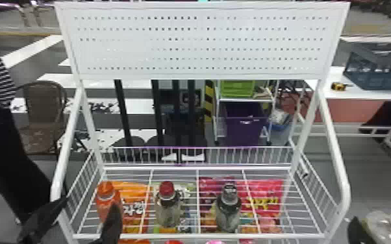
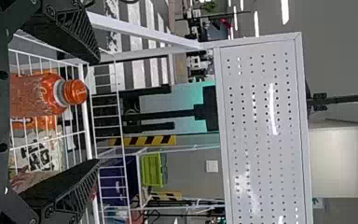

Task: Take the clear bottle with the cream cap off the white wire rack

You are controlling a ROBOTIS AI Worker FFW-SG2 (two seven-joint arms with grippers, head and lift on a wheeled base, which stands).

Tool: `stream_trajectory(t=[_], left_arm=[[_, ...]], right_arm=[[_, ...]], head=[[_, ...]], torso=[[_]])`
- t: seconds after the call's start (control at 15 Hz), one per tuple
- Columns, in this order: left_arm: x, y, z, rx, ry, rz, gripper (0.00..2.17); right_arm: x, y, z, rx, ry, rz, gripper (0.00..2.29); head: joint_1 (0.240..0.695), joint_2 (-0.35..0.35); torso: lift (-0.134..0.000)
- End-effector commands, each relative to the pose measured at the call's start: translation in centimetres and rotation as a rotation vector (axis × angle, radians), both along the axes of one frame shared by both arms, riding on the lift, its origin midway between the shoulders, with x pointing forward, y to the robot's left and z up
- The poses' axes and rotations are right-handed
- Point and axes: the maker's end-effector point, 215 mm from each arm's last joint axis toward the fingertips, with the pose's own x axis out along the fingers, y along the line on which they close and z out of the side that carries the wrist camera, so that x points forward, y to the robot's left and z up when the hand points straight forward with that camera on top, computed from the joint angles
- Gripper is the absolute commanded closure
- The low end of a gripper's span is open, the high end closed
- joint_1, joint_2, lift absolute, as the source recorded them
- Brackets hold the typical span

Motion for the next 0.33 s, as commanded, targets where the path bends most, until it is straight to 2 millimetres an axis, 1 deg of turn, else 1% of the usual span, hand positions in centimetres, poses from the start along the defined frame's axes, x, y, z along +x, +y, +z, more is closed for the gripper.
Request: stream_trajectory(t=[0.0,0.27], left_arm=[[-0.12,-0.02,0.03,-0.001,0.001,0.0,0.14],[-0.19,0.02,0.1,-0.001,-0.001,0.002,0.14]], right_arm=[[-0.17,-0.09,0.12,0.001,-0.004,-0.001,1.33],[-0.32,0.01,0.35,0.003,-0.009,0.0,1.33]], head=[[0.499,0.0],[0.499,0.0]], torso=[[0.0],[0.0]])
